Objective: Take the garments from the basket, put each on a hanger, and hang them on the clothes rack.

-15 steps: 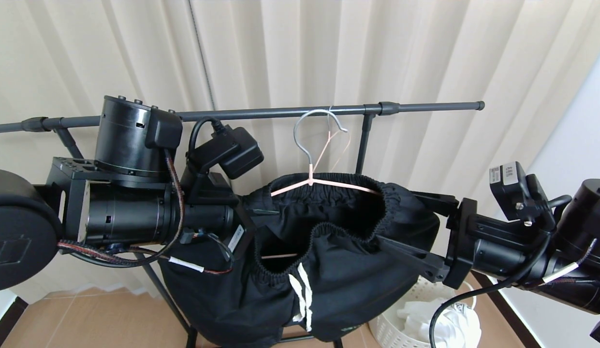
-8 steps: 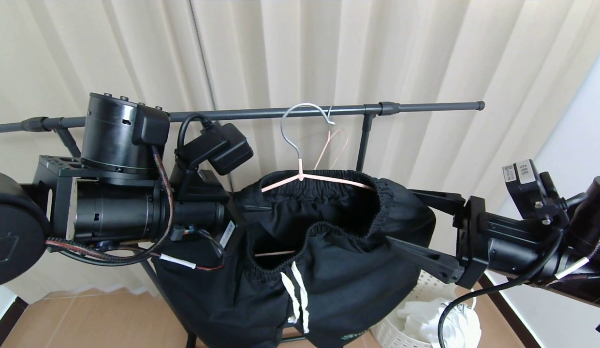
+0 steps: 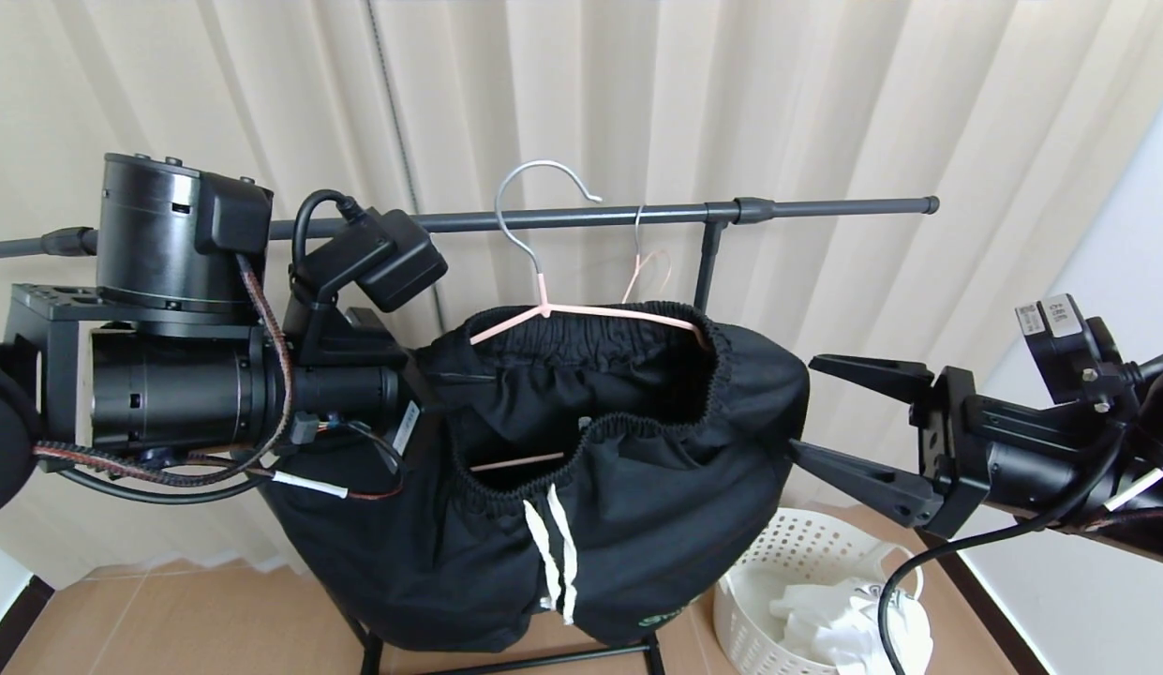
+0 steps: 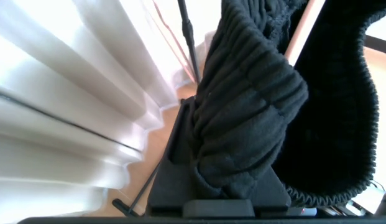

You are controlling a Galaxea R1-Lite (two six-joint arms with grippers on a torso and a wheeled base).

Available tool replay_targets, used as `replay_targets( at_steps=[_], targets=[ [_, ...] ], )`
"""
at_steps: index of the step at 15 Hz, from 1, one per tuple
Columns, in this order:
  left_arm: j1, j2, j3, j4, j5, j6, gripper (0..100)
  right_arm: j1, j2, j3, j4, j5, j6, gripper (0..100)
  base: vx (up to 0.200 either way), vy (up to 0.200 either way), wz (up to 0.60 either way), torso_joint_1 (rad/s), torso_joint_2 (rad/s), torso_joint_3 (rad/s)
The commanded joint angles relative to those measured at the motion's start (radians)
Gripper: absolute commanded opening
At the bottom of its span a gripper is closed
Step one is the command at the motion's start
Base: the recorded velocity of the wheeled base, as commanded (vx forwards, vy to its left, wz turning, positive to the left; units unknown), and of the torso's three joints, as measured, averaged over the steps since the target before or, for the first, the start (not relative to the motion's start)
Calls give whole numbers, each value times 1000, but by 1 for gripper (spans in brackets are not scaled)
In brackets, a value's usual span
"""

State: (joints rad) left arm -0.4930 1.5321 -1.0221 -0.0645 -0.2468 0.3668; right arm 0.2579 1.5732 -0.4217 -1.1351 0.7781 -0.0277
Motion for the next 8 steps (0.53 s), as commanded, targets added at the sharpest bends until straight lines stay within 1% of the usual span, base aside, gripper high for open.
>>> replay_targets(
  at_steps=[1, 3, 8],
  targets=[
    [7, -4, 0, 0, 0, 1, 0, -12, 4, -2, -2, 1, 2, 100, 0, 0, 0, 0, 0, 0],
    [17, -13, -1, 0, 0, -6, 0, -48, 24, -11, -2, 1, 0, 100, 0, 0, 0, 0, 0, 0],
    [19, -33, 0, 0, -3, -19, 0, -71, 149, -43, -5, -6, -8, 100, 0, 0, 0, 0, 0, 0]
  ],
)
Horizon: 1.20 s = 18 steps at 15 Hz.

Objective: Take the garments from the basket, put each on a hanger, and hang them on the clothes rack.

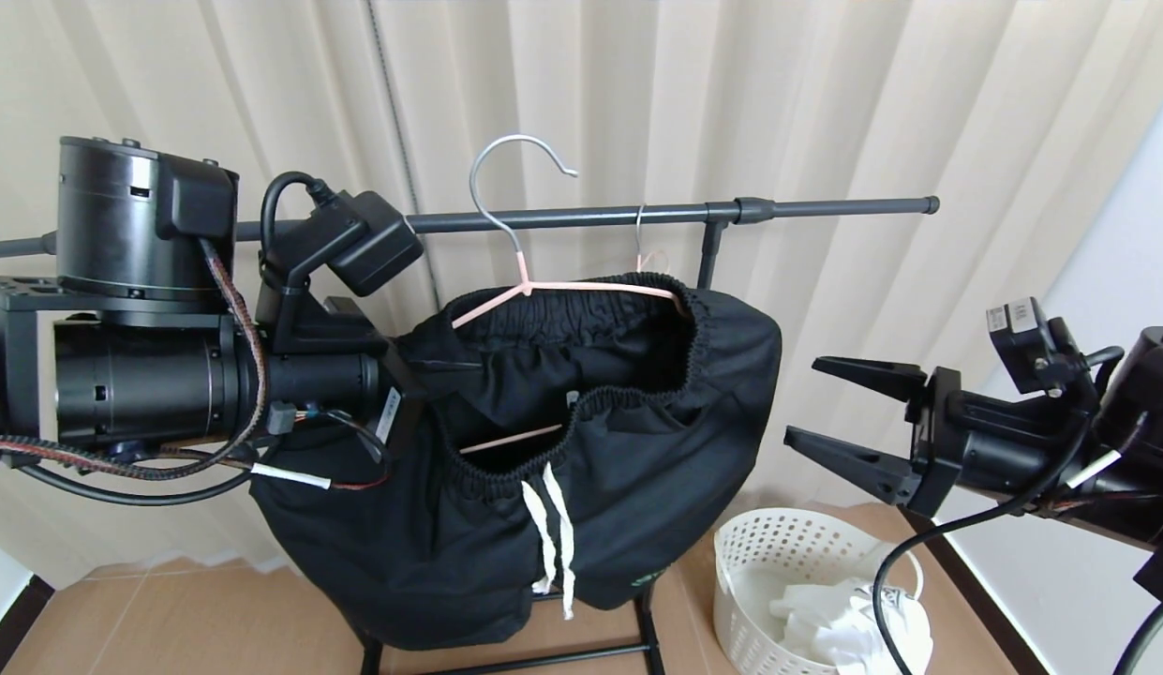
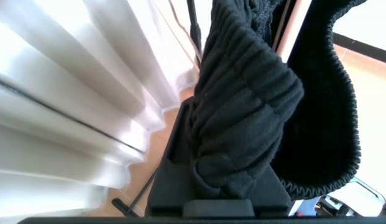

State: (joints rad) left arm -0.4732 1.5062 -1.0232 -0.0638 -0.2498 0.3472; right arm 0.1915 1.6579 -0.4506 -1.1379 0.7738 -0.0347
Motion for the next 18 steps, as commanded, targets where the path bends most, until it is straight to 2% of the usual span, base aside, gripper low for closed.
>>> replay_targets(
  at_steps=[1, 8, 11, 12, 15, 18],
  targets=[
    [-1, -12, 3, -1, 0, 1, 0, -14, 92, -23, -2, -2, -2, 100, 0, 0, 0, 0, 0, 0],
    [-8, -37, 6, 1, -28, -20, 0, -18, 246, -76, -2, -5, 7, 100, 0, 0, 0, 0, 0, 0],
    [-18, -43, 9, 1, -28, -22, 0, -9, 284, -95, -2, -38, 27, 100, 0, 0, 0, 0, 0, 0],
    [-18, -43, 9, 1, -28, -22, 0, -7, 286, -97, -2, -44, 29, 0, 0, 0, 0, 0, 0, 0],
    [-18, -41, 12, 1, -28, -24, 0, -6, 284, -99, -2, -48, 29, 0, 0, 0, 0, 0, 0, 0],
    [-10, -58, 12, 1, -26, -60, 0, -17, 283, -108, -2, -48, 29, 0, 0, 0, 0, 0, 0, 0]
  ],
)
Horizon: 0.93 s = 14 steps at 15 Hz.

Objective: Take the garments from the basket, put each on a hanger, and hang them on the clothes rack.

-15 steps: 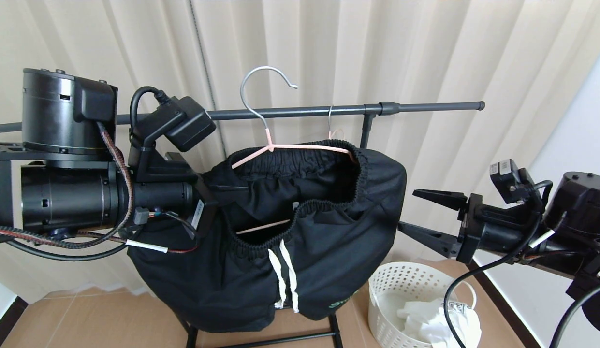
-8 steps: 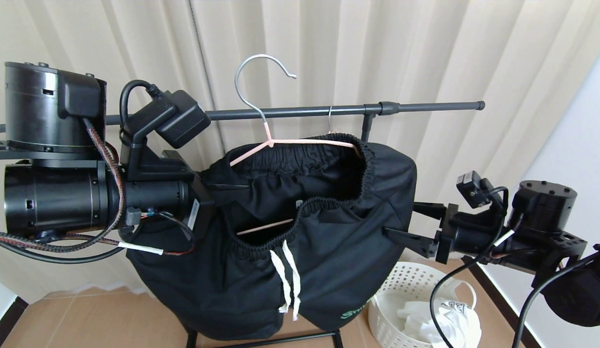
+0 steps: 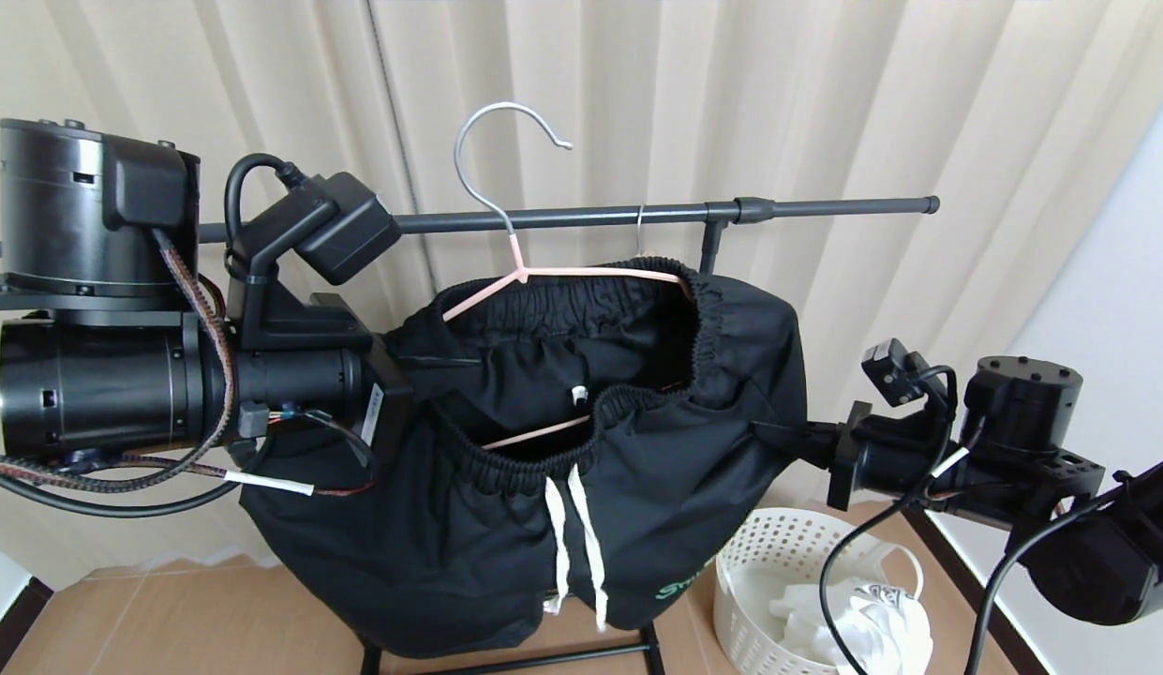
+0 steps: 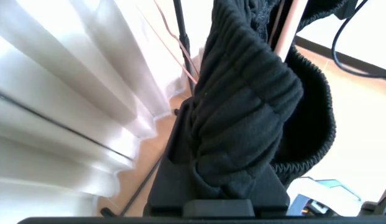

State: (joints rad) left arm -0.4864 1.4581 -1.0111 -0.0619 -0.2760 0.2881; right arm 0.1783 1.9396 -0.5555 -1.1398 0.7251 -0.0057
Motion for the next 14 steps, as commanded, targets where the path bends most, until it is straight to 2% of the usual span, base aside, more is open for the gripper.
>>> replay_targets(
  at_steps=[1, 7, 12, 14],
  targets=[
    [5, -16, 2, -1, 0, -6, 0, -6, 1, -4, 0, 0, 0, 0, 0, 0, 0, 0, 0, 0],
    [52, -76, 51, -3, 0, -15, 0, -53, 6, -30, 0, 0, 0, 0, 0, 0, 0, 0, 0, 0],
    [78, -108, 68, -1, -2, -29, 0, -53, 7, -32, 0, -1, -2, 0, 0, 0, 0, 0, 0, 0],
    [80, -104, 78, -3, 0, -29, 0, -53, 1, -30, 2, -27, -2, 0, 0, 0, 0, 0, 0, 0]
  ],
)
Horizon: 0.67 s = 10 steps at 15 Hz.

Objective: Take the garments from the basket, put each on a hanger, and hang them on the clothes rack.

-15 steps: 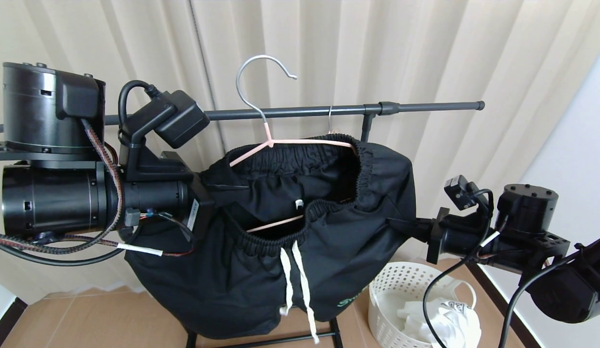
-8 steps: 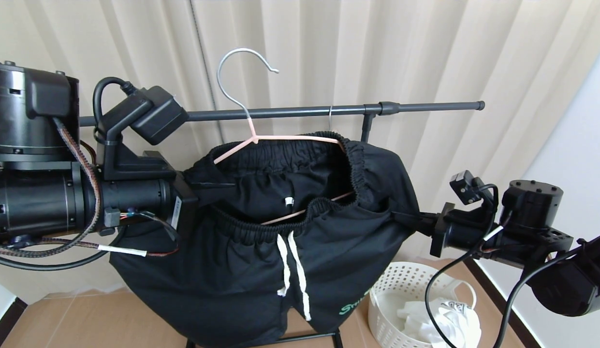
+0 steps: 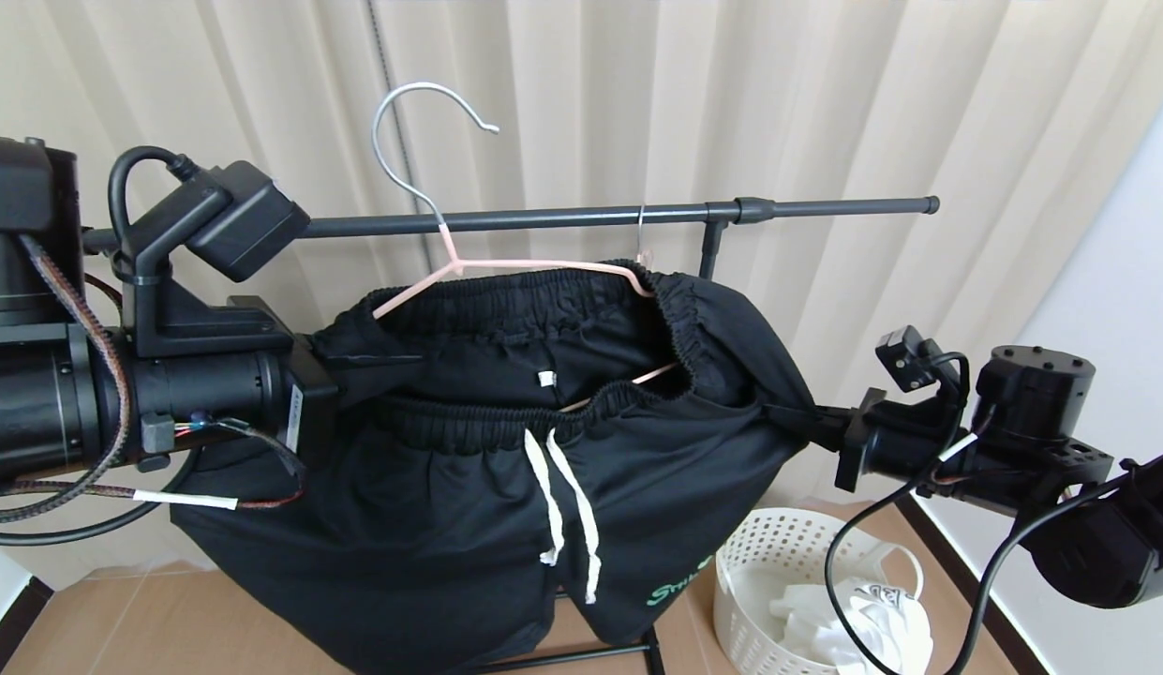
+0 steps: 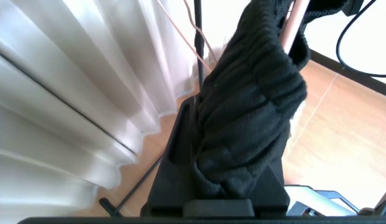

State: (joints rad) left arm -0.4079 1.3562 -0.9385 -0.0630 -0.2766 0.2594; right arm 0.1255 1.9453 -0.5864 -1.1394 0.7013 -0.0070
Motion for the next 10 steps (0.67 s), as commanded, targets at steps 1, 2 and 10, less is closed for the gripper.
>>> replay_targets(
  at_steps=[1, 2, 10],
  targets=[
    [0, 0, 7, -1, 0, 0, 0, 2, -8, 3, 1, -14, -1, 0, 0, 0, 0, 0, 0, 0],
    [0, 0, 7, -1, 2, 0, 0, 3, -9, 8, 1, -20, -1, 0, 0, 0, 0, 0, 0, 0],
    [34, 18, 24, 0, 8, -3, 0, 13, -19, 74, -146, -14, -4, 100, 0, 0, 0, 0, 0, 0]
  ],
)
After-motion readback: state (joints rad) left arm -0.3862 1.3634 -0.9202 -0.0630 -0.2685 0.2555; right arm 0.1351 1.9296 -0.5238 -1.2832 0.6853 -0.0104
